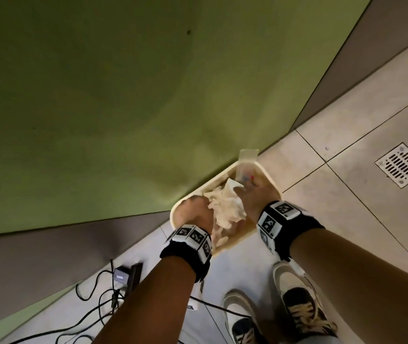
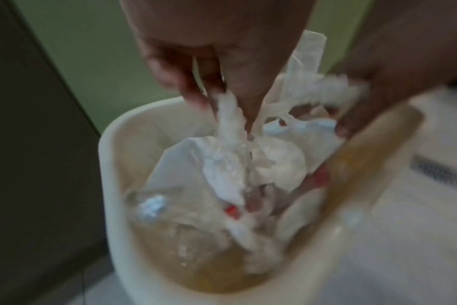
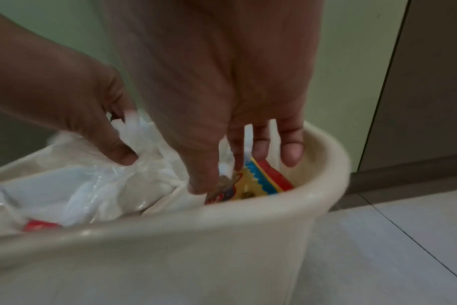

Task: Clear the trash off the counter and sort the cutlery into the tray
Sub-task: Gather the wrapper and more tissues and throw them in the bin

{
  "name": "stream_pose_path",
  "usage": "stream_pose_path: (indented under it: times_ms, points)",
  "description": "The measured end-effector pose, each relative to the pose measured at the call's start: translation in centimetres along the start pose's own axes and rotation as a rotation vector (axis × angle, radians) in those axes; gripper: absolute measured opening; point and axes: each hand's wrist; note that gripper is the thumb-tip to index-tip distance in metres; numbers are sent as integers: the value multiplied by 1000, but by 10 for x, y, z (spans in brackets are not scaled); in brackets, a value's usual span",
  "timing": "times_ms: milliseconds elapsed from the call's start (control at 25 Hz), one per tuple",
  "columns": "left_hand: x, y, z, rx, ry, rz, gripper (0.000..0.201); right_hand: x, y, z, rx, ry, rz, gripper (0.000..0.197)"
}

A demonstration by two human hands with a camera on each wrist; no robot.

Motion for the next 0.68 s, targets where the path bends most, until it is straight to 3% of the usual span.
stream_pose_path:
  times_ms: [120, 280, 400, 600, 680]
  points:
    - [12, 5, -13, 55, -92, -146, 34, 7, -3, -14, 43, -79, 94, 47]
    - [21, 6, -15, 39, -190, 50, 45, 14, -4, -19, 72, -171, -128, 60]
    - [16, 3, 3, 107, -270, 64, 63, 4, -7, 4, 58, -145, -199, 73]
    - [-27, -1, 49, 73, -205, 161, 77, -33, -7, 77, 28, -46, -245, 56]
    - [-50, -1, 68, 35, -151, 175, 71, -50, -3, 99, 52, -14, -250, 52]
Point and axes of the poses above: each hand's wrist, its own z-axis away from the middle knuckle, its own x-axis out of the palm, y = z × x, and after that the axes turned 4 degrees about z, right-handed
